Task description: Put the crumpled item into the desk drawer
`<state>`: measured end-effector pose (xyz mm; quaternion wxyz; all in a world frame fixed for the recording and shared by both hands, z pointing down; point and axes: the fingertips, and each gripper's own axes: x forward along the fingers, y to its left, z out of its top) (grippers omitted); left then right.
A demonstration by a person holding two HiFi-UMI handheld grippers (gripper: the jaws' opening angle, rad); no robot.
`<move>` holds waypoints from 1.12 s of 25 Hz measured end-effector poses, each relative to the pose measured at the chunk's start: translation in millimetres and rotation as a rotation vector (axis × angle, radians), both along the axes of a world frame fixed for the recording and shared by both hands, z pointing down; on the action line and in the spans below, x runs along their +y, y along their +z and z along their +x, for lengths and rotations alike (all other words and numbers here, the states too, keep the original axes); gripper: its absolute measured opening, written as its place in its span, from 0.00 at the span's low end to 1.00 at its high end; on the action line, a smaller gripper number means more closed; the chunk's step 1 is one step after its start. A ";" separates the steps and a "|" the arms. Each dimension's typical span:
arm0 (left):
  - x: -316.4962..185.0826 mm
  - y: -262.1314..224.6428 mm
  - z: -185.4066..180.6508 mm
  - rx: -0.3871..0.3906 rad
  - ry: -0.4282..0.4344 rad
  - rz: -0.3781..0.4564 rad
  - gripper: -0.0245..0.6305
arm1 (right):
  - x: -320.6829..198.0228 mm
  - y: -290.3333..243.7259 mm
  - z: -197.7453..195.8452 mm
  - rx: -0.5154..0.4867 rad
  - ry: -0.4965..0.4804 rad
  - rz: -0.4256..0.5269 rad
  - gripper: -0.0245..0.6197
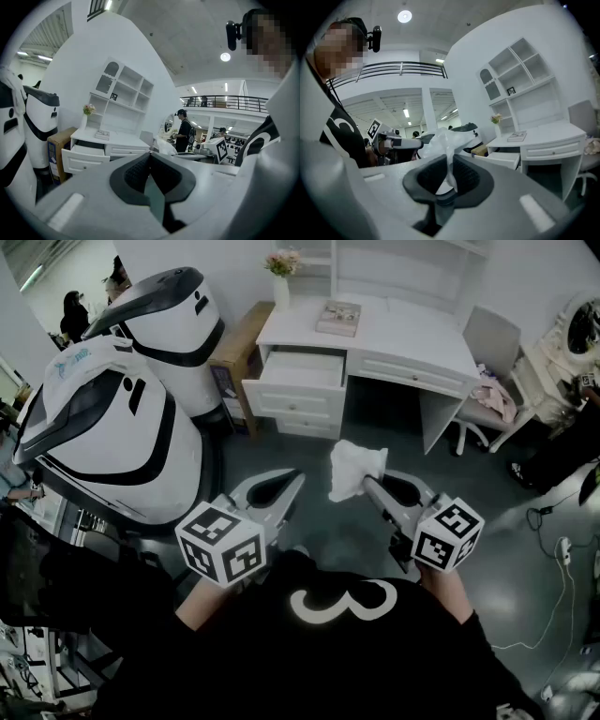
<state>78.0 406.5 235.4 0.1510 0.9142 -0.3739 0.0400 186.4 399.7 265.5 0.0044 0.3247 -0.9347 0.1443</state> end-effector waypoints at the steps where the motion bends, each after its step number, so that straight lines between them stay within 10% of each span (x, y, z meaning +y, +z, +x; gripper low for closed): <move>1: 0.5 -0.6 -0.8 0.003 -0.003 0.000 0.05 | 2.1 -1.7 1.3 0.002 0.001 0.003 0.10; 15: -36.6 23.2 -6.1 0.010 0.010 -0.018 0.05 | -34.4 18.5 2.0 -0.039 0.037 -0.036 0.10; 28: -181.0 43.1 -47.3 0.044 0.036 -0.086 0.05 | -173.0 35.8 -46.6 -0.010 0.044 -0.106 0.10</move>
